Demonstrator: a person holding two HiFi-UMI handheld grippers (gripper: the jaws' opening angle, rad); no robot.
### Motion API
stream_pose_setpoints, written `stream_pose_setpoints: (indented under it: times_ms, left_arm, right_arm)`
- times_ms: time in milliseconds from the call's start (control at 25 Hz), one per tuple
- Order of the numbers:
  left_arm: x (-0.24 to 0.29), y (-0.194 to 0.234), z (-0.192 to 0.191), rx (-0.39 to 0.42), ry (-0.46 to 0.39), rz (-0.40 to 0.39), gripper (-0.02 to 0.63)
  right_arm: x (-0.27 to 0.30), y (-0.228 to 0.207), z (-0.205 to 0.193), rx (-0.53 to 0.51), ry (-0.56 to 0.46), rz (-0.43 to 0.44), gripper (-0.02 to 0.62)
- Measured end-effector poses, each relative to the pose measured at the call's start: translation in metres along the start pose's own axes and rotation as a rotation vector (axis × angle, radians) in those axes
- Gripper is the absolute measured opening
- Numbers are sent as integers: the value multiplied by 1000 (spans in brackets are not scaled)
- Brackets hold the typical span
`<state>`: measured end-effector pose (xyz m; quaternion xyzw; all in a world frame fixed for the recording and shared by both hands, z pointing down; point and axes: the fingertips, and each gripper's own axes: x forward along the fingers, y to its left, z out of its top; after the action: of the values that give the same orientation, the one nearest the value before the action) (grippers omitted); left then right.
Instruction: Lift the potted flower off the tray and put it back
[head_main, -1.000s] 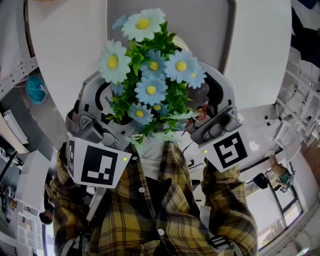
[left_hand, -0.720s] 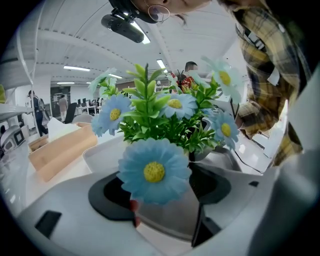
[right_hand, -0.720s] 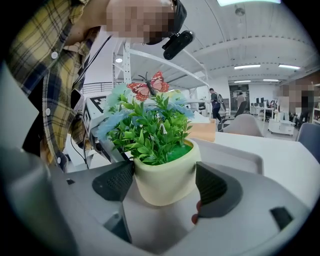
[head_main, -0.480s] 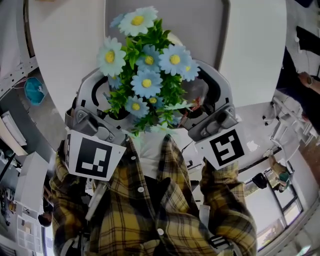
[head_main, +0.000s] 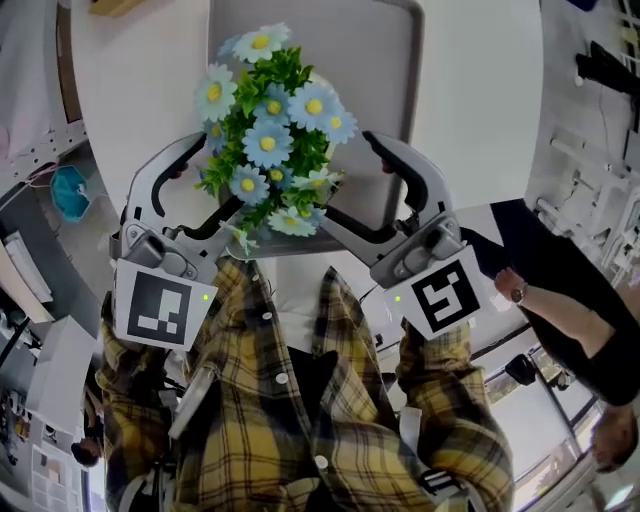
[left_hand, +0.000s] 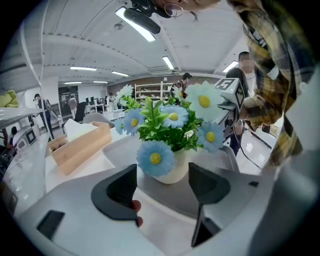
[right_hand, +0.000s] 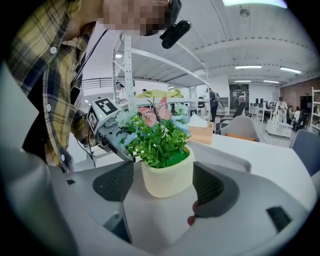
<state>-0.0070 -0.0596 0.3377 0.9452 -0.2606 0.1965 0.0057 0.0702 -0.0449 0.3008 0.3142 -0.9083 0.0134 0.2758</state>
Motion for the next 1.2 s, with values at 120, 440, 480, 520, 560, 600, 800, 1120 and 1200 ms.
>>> stream_pose_setpoints:
  times_ms: [120, 440, 480, 520, 560, 600, 800, 1120, 1200]
  left_arm:
    - [-14, -5, 5, -20, -13, 8, 332]
    - [-54, -16, 42, -82, -120, 71, 287]
    - [-61, -17, 48, -90, -134, 85, 275]
    - [-69, -17, 55, -106, -149, 102, 263]
    - [-77, -16, 63, -133, -167, 125, 246]
    - [-84, -14, 72, -166, -191, 153, 229]
    - [-110, -5, 123, -168, -289, 253, 143]
    - [-134, -14, 188, -96, -398, 306, 84]
    - [-137, -14, 194, -98, -415, 321, 43]
  right_arm:
    - [-11, 2, 11, 4, -17, -13, 368]
    - [-43, 6, 63, -25, -115, -70, 289]
    - [-48, 9, 72, -28, -133, -77, 268]
    - [-52, 11, 82, -33, -152, -82, 250]
    - [-56, 13, 92, -39, -173, -85, 227]
    - [-59, 15, 102, -49, -195, -85, 208]
    - [-76, 24, 154, -107, -309, -98, 104]
    - [-108, 32, 201, -121, -432, -124, 16]
    - [-111, 32, 204, -104, -449, -121, 11]
